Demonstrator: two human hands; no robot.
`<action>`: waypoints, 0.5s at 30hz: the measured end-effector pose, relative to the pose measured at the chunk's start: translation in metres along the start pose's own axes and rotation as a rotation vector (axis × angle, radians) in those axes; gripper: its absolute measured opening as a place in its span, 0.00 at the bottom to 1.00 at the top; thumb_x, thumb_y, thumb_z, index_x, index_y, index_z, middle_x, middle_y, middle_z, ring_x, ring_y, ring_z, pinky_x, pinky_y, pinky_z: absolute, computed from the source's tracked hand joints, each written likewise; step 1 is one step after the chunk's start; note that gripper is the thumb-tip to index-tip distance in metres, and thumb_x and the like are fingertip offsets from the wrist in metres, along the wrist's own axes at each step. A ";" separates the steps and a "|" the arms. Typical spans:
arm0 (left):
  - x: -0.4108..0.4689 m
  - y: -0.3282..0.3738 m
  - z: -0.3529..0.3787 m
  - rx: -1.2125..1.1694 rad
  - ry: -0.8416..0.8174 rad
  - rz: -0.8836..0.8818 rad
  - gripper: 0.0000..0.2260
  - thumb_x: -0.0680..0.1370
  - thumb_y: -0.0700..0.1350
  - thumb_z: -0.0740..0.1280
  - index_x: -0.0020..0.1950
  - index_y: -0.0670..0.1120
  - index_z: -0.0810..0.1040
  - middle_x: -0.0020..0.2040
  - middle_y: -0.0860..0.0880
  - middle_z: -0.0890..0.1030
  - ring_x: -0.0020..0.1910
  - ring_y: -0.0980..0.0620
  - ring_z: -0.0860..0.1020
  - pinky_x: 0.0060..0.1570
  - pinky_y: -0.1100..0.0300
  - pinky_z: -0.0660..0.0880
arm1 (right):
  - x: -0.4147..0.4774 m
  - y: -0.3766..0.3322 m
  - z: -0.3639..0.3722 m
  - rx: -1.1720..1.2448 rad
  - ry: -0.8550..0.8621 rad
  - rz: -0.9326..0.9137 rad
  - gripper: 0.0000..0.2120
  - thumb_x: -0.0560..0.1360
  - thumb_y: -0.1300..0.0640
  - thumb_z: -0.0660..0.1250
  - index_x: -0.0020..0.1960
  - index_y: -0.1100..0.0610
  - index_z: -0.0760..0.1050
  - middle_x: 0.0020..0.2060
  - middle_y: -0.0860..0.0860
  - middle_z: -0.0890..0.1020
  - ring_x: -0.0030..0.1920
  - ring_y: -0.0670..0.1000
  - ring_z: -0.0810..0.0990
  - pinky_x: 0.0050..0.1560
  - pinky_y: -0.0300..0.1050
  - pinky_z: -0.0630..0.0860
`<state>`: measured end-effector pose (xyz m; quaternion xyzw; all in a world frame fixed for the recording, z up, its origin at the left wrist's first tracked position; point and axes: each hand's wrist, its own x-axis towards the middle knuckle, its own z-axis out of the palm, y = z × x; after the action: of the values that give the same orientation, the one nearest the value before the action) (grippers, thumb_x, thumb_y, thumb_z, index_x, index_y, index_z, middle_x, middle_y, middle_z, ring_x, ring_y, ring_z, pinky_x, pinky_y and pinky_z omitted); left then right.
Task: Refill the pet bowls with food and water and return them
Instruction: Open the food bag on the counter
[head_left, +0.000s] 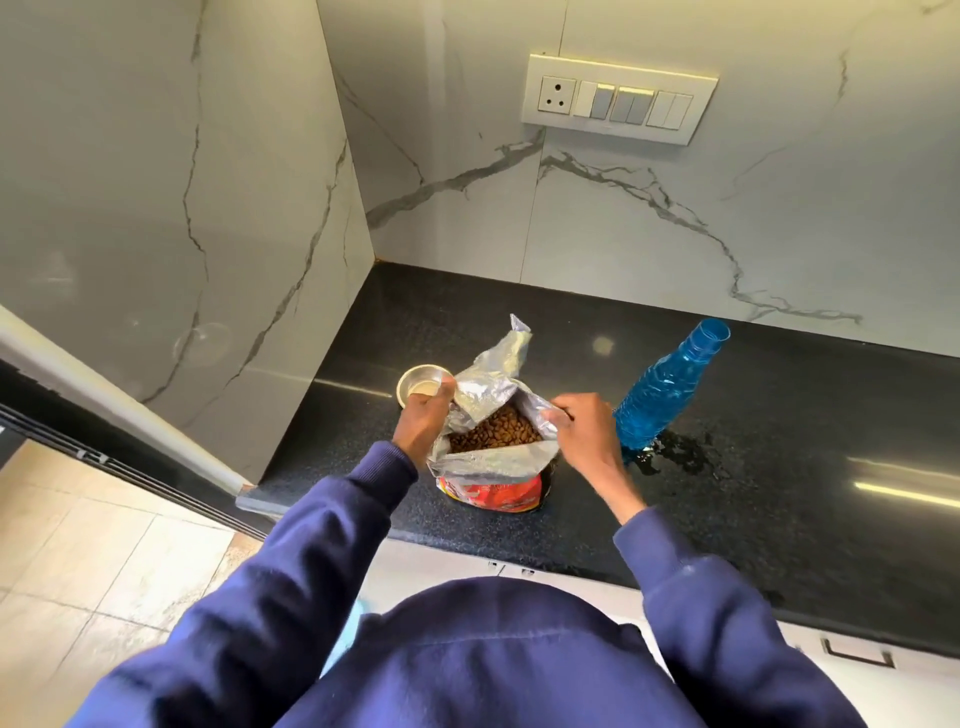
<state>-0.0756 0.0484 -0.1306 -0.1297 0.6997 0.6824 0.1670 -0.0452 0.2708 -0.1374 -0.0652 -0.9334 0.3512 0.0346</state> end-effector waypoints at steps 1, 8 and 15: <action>0.000 -0.001 0.001 -0.024 0.007 -0.045 0.17 0.85 0.51 0.62 0.66 0.40 0.76 0.64 0.36 0.81 0.65 0.37 0.79 0.71 0.39 0.73 | 0.008 0.004 -0.006 0.122 -0.026 0.062 0.09 0.76 0.61 0.73 0.37 0.56 0.83 0.31 0.46 0.81 0.33 0.44 0.76 0.34 0.43 0.69; -0.007 -0.006 0.004 -0.537 -0.207 -0.531 0.15 0.87 0.47 0.58 0.63 0.37 0.76 0.56 0.38 0.80 0.53 0.41 0.78 0.69 0.43 0.70 | 0.013 0.033 0.002 0.933 -0.343 0.539 0.09 0.79 0.72 0.64 0.58 0.69 0.79 0.35 0.52 0.87 0.34 0.47 0.85 0.33 0.38 0.81; -0.003 -0.012 0.005 -0.586 -0.242 -0.576 0.17 0.85 0.42 0.60 0.49 0.34 0.85 0.48 0.36 0.85 0.42 0.40 0.87 0.42 0.45 0.84 | 0.019 0.032 -0.002 1.185 -0.418 0.624 0.11 0.81 0.70 0.61 0.61 0.64 0.77 0.48 0.59 0.85 0.47 0.54 0.84 0.46 0.45 0.83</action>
<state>-0.0672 0.0528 -0.1403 -0.2809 0.3869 0.7881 0.3877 -0.0609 0.2982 -0.1568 -0.2311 -0.5095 0.7996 -0.2184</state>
